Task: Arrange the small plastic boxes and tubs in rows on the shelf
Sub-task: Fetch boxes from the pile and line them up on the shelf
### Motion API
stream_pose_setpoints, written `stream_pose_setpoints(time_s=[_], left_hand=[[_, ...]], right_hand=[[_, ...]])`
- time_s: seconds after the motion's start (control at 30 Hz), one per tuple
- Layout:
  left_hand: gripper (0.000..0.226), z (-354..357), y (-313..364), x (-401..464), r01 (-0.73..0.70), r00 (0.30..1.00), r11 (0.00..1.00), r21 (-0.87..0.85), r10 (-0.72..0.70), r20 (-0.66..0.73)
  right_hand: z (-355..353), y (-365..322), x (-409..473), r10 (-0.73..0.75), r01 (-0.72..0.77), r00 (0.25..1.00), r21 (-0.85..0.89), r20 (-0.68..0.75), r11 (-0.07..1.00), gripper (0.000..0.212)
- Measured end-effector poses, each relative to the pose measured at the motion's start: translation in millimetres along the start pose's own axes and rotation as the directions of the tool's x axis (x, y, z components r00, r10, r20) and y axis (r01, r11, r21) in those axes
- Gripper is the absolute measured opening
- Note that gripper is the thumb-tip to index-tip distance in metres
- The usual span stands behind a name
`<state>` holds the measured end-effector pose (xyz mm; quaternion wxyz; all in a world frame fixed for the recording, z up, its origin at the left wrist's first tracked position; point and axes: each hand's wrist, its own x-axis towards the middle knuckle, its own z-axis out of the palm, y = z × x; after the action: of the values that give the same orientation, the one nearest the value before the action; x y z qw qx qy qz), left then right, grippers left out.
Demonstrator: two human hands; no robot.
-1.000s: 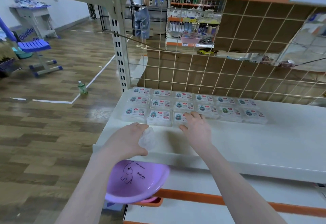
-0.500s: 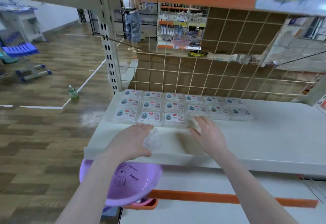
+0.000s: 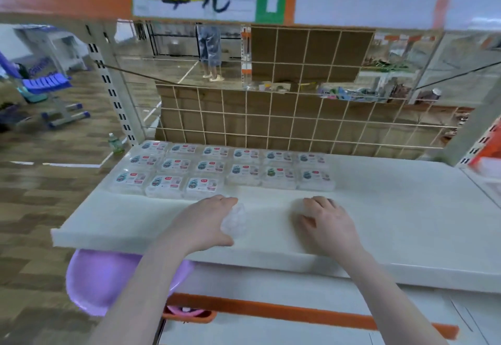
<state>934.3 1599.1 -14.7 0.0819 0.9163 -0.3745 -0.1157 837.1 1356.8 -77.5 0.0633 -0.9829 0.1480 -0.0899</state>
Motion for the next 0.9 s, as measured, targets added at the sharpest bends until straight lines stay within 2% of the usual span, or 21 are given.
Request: stream_pose_setpoints(time_s=[0.23,0.4,0.57,0.8,0.9], left_hand=[[0.084,16.1,43.7,25.8,-0.004,1.0,1.0,-0.027,0.004,0.027],[0.081,26.3,47.6,30.0,0.0,0.998,1.0,-0.03,0.002,0.063],[0.076,22.7,42.9,30.8,-0.058,0.995,0.998,-0.037,0.061,0.077],[0.046,14.9,35.5,29.2,-0.093,0.996,0.982,-0.167,0.092,-0.015],[0.032,9.4,32.2,27.9,-0.07,0.997,0.951,-0.3,0.058,-0.05]], right_hand=[[-1.1,34.1,-1.4,-0.103,0.106,0.994,0.086,-0.035,0.991,0.035],[-1.0,36.8,-4.2,-0.09,0.105,0.992,0.173,-0.089,0.979,0.029],[1.2,37.1,-4.1,-0.073,0.095,0.991,0.194,-0.116,0.976,0.028],[4.8,38.8,-1.4,-0.058,0.076,0.993,0.185,-0.103,0.98,0.03],[4.8,39.6,-1.8,-0.06,0.072,0.996,0.167,-0.071,0.983,0.033]])
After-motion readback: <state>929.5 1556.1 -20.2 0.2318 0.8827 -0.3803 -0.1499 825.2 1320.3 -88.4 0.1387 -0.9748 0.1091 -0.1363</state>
